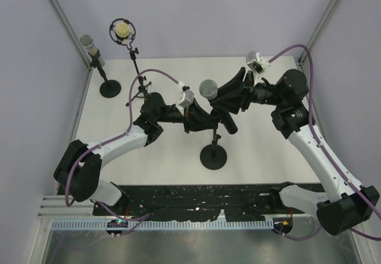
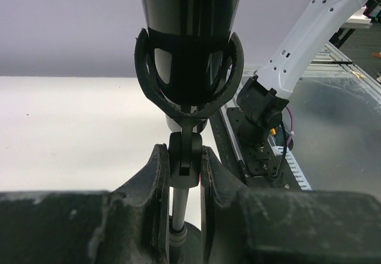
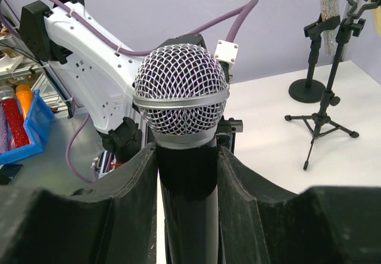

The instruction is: Remove the microphone from the stand

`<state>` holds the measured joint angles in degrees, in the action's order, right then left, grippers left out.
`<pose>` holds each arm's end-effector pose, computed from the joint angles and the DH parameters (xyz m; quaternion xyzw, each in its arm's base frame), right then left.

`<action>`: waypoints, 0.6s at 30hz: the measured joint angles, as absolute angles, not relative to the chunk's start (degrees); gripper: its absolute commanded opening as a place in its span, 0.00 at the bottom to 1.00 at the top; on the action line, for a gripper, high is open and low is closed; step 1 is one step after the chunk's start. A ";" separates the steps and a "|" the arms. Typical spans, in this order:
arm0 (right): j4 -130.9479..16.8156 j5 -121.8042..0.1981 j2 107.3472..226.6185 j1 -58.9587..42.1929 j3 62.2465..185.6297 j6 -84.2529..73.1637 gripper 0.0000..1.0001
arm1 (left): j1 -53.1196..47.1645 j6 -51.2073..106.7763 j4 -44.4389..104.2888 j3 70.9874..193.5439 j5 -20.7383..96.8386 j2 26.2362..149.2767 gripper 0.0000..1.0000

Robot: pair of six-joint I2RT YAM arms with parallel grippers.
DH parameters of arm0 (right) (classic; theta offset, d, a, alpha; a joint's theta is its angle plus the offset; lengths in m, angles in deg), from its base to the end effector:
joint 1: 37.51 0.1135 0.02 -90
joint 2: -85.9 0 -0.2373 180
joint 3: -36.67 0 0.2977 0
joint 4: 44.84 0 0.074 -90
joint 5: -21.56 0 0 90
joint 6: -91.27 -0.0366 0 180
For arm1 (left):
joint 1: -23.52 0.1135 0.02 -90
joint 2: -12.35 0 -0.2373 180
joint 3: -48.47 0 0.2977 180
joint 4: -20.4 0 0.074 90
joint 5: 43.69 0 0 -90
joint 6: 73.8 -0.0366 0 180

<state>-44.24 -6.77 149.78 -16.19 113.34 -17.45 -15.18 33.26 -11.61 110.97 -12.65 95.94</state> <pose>0.2628 0.1372 0.4136 -0.4142 0.5230 0.5292 0.5243 0.2633 -0.2511 0.2598 0.4768 0.4731 -0.5909 0.4469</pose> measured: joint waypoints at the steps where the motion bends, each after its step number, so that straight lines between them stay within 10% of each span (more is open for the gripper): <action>1: -43.56 -6.80 149.71 -16.32 113.32 -17.87 0.06 | -15.04 33.72 -12.11 110.86 -12.63 96.01 0.00; 18: -31.85 -6.71 149.54 -17.39 113.03 -25.76 0.06 | -16.79 26.31 -2.17 114.38 -11.27 95.96 0.00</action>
<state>-31.85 -6.71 149.54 -17.39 113.03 -25.76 -16.79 26.31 -2.17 114.38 -11.27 95.96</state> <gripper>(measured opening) 0.457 0.199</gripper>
